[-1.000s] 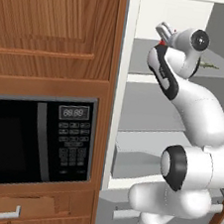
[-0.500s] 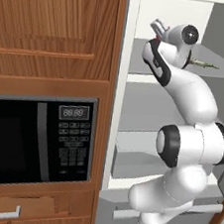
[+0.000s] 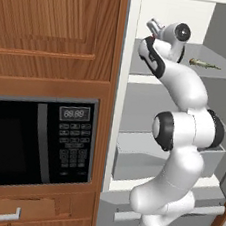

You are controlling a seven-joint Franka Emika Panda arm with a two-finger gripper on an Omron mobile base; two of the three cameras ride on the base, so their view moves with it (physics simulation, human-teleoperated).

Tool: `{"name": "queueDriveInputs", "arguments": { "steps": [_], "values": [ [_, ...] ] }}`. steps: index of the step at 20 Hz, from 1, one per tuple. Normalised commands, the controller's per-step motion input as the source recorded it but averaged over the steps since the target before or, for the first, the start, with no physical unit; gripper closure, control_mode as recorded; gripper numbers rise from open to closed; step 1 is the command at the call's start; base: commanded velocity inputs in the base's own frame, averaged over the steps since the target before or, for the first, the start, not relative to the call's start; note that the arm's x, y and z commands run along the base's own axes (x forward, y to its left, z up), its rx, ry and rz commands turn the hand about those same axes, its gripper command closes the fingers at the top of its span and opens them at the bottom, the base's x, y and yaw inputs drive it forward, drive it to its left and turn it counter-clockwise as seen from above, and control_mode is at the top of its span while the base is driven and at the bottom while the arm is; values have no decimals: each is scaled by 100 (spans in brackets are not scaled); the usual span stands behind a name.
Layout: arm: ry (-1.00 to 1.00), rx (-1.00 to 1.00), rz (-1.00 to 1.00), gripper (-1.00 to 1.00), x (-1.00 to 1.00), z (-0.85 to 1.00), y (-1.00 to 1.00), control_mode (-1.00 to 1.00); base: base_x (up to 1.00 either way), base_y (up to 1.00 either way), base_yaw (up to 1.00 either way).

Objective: Place the fish on the counter behind the older fish on the same shelf of the fridge to maintain FIFO order. Close the fridge door when finished.

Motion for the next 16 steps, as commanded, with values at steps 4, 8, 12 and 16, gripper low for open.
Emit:
{"name": "queueDriveInputs", "arguments": {
  "steps": [4, 8, 12, 16],
  "values": [
    [2, 0, 1, 100, 47, -24, 0, -100, 0, 0, 0],
    [2, 0, 1, 100, 50, -18, 0, -100, 0, 0, 0],
    [2, 0, 2, 100, 38, -16, 0, -100, 0, 0, 0],
    [2, 0, 2, -100, 18, -34, 5, -100, 0, 0, 0]
  ]
}}
